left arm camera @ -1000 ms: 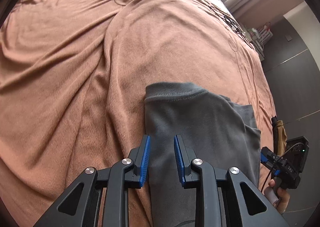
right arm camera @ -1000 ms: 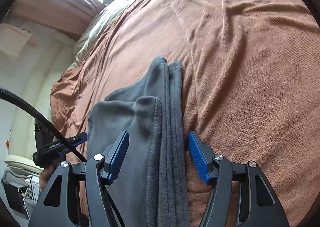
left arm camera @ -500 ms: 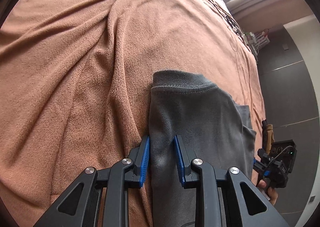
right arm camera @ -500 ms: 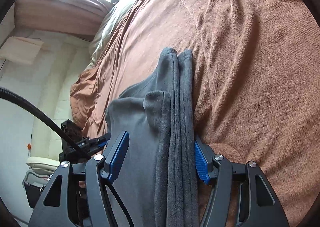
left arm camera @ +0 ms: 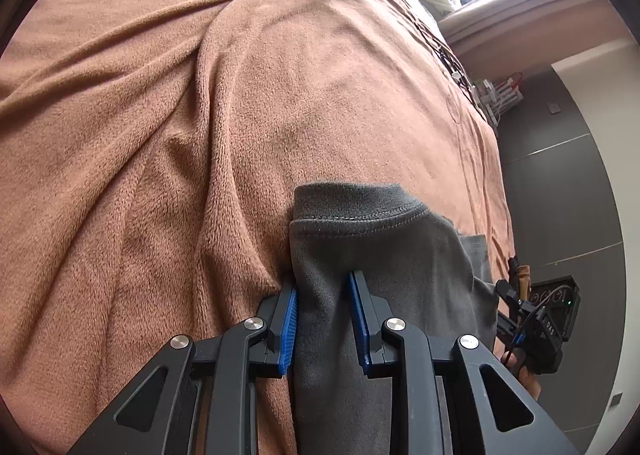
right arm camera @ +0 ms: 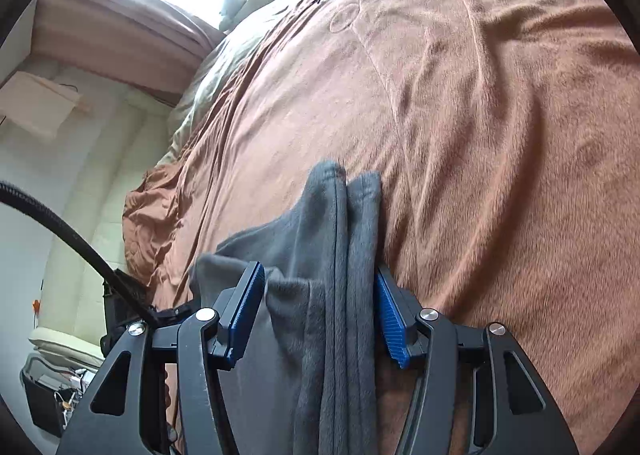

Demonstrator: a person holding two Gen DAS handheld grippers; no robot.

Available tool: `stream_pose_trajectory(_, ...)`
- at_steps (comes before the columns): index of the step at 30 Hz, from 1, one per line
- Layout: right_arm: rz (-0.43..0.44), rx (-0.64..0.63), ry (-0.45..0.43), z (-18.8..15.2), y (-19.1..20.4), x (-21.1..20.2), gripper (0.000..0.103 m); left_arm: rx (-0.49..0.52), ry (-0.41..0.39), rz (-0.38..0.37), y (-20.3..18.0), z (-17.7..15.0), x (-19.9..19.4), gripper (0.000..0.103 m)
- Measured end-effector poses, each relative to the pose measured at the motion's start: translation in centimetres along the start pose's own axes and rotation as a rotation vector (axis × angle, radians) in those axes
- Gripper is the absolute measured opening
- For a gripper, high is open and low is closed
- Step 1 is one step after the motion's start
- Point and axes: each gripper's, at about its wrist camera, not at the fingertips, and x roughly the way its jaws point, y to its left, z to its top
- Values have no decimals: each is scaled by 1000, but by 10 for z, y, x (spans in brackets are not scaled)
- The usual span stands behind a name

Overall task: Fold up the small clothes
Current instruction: 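Grasp the end of the folded strip with the right gripper while the left gripper grasps it too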

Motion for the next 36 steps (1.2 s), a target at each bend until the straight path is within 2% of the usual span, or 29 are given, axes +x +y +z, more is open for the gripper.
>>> stream_pose_trajectory(3,-7,-12,29,-5,4,5,53,9,1,4,-1,1,1,26)
stream_pose_trajectory(8,-14,-30,142,-9,9,0,53,6,12,9,-1,4,-1,26)
stream_pose_trajectory(14,-9,-30,155,-14,6,-7,53,9,15,28,0,0,-5,26)
stream_pose_trajectory(19,50,-1,165,-7,3,2,52,9,15,6,-2,4,2,26)
stream_pose_trajectory(25,20,0,165,-4,-2,14,29,-12,1,-40,3,14,11,26)
stream_pose_trajectory(28,13,-4,160,-4,-1,13,21,22,-6,-11,-4,14,10,23)
stream_pose_trajectory(29,11,-9,156,-4,1,11,17,37,-9,4,-7,13,9,19)
stream_pose_trajectory(32,8,-33,136,-5,10,3,14,41,-25,-2,-11,13,3,8)
stream_pose_trajectory(36,13,-72,106,-9,24,-8,13,77,-57,-17,-21,12,-11,6)
